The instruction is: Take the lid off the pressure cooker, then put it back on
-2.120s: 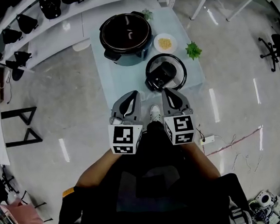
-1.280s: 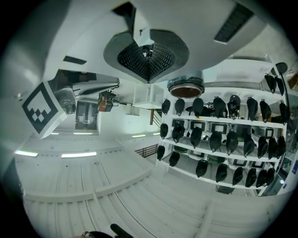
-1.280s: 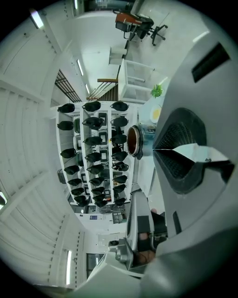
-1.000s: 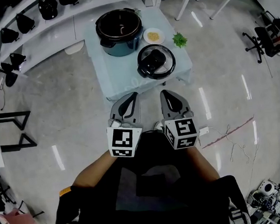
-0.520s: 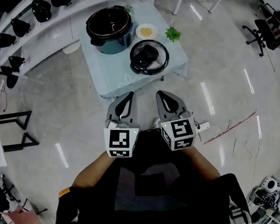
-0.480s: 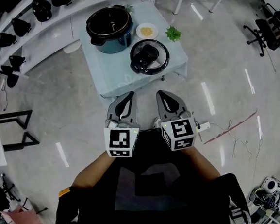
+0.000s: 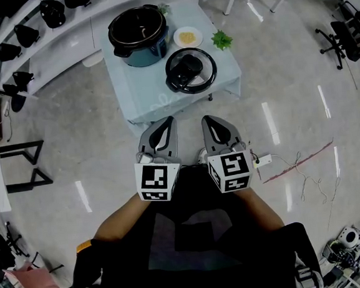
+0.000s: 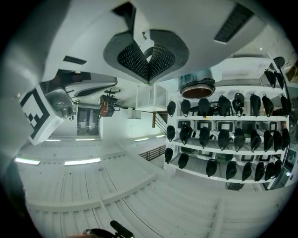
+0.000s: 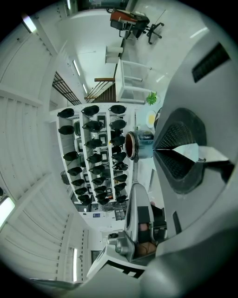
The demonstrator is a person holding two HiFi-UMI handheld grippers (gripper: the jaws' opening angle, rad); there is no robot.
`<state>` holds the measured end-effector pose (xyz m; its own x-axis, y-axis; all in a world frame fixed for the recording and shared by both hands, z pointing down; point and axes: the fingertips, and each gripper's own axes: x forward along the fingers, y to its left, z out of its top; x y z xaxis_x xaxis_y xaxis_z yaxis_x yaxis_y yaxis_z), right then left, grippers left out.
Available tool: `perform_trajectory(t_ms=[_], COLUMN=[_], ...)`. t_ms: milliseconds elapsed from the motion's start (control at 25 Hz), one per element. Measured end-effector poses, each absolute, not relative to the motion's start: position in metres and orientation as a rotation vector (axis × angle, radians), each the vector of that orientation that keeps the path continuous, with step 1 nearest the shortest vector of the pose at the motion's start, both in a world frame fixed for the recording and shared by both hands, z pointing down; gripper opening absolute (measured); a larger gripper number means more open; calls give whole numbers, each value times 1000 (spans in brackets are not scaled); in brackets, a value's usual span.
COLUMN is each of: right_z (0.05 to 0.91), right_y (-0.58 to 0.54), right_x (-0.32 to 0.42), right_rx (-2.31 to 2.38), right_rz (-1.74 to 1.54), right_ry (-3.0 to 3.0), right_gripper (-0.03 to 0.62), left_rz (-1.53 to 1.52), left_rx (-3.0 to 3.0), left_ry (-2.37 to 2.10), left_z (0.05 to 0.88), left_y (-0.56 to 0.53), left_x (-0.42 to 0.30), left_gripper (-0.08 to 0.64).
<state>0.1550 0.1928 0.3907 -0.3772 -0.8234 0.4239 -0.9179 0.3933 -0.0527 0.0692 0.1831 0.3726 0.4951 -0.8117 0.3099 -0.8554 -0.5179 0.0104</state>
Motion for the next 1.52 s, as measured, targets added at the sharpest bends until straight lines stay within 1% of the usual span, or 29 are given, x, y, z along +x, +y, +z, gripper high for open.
perform_trajectory(t_ms=[680, 1520], right_z=[391, 384], right_y=[188, 180], right_x=[152, 94], right_rx=[1516, 1579], right_rz=[386, 332], right_ry=[-2309, -2242], right_gripper=[21, 21], left_rz=[388, 283], left_rx=[2571, 2619], left_ry=[-1441, -1395], left_z=[373, 365], left_y=[181, 169], left_x=[67, 9], left_gripper=[8, 8])
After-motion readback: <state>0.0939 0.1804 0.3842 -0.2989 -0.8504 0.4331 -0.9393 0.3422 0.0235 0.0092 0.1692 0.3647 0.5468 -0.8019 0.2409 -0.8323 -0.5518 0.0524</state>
